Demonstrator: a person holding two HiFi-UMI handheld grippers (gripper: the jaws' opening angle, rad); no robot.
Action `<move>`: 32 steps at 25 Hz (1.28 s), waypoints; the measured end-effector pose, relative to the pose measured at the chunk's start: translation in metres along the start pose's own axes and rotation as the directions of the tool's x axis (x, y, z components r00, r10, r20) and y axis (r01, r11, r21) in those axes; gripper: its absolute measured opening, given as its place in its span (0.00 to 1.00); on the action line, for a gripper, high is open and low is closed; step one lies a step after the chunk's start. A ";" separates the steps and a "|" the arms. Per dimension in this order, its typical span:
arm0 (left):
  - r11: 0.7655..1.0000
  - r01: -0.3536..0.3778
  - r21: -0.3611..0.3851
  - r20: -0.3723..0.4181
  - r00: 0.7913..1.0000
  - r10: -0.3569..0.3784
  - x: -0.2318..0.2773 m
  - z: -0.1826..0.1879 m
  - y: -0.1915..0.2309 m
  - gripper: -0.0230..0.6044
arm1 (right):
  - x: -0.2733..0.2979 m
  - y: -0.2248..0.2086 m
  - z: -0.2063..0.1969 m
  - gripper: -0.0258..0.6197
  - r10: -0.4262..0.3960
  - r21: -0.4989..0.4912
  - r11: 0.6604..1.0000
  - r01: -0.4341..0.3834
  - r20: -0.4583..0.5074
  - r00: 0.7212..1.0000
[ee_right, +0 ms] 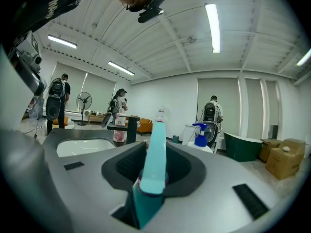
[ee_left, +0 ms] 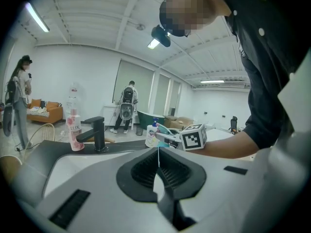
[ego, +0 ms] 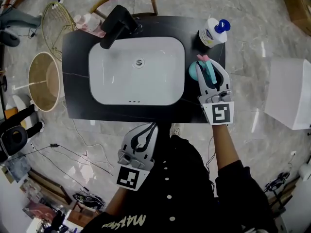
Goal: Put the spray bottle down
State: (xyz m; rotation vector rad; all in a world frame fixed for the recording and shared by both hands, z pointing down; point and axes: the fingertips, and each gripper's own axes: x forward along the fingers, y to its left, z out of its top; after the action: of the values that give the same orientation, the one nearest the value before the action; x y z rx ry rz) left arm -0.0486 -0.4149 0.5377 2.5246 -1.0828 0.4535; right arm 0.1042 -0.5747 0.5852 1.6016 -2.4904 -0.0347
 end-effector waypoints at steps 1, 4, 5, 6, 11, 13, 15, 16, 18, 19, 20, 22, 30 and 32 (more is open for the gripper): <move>1.000 -0.001 0.000 0.001 1.000 0.001 0.000 0.000 0.001 0.06 | 0.001 0.000 -0.001 0.19 0.003 -0.003 1.000 -0.003 -0.005 1.000; 1.000 -0.003 0.002 0.008 1.000 0.003 -0.001 0.002 0.000 0.06 | 0.002 0.002 -0.001 0.26 0.027 0.008 1.000 -0.026 -0.026 0.999; 1.000 -0.004 0.004 0.014 1.000 0.004 -0.001 0.004 0.000 0.06 | 0.001 0.002 -0.001 0.30 0.034 0.015 0.999 -0.034 -0.029 0.999; 1.000 -0.005 0.007 0.021 1.000 0.004 -0.001 0.006 0.000 0.06 | 0.000 0.002 0.001 0.32 0.038 0.017 0.999 -0.038 -0.032 0.999; 1.000 -0.012 0.027 0.065 0.998 0.010 -0.005 0.020 -0.005 0.06 | -0.016 -0.003 0.018 0.40 0.033 0.028 0.999 -0.032 -0.036 0.999; 0.999 -0.017 0.036 0.087 0.996 0.014 -0.007 0.028 -0.009 0.06 | -0.033 -0.008 0.035 0.40 0.020 0.041 0.999 -0.019 -0.020 1.000; 0.999 -0.035 0.039 0.101 0.994 0.030 -0.010 0.035 -0.009 0.06 | -0.052 -0.015 0.056 0.40 0.000 0.043 0.999 -0.001 0.011 1.000; 0.998 -0.049 0.040 0.109 0.993 0.044 -0.011 0.039 -0.007 0.06 | -0.060 -0.018 0.066 0.40 -0.009 0.036 0.999 0.008 0.029 1.000; 0.996 -0.081 0.037 0.135 0.988 0.075 -0.015 0.050 -0.003 0.06 | -0.075 -0.020 0.085 0.40 -0.016 0.023 1.000 0.015 0.055 0.998; 0.995 -0.095 0.036 0.151 0.985 0.089 -0.017 0.056 -0.002 0.06 | -0.081 -0.018 0.095 0.40 -0.012 0.021 1.000 0.011 0.063 0.998; 0.994 -0.106 0.037 0.167 0.981 0.098 -0.019 0.063 -0.001 0.06 | -0.087 -0.015 0.106 0.39 -0.004 0.014 1.000 0.003 0.071 0.997; 0.992 -0.119 0.047 0.197 0.974 0.108 -0.023 0.075 -0.002 0.06 | -0.096 -0.004 0.129 0.36 0.014 -0.007 1.000 -0.013 0.089 0.996; 0.981 -0.169 0.100 0.305 0.943 0.131 -0.043 0.120 -0.006 0.06 | -0.130 0.016 0.193 0.11 0.026 -0.042 0.999 -0.020 0.140 0.990; 0.977 -0.182 0.114 0.329 0.935 0.135 -0.045 0.129 -0.006 0.06 | -0.139 0.014 0.201 0.07 0.005 -0.033 0.999 0.000 0.134 0.991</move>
State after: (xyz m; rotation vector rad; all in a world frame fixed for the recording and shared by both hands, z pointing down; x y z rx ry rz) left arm -0.0544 -0.4390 0.4034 2.7126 -1.4281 0.1674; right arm 0.1146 -0.4588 0.3700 1.6341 -2.5766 -0.1881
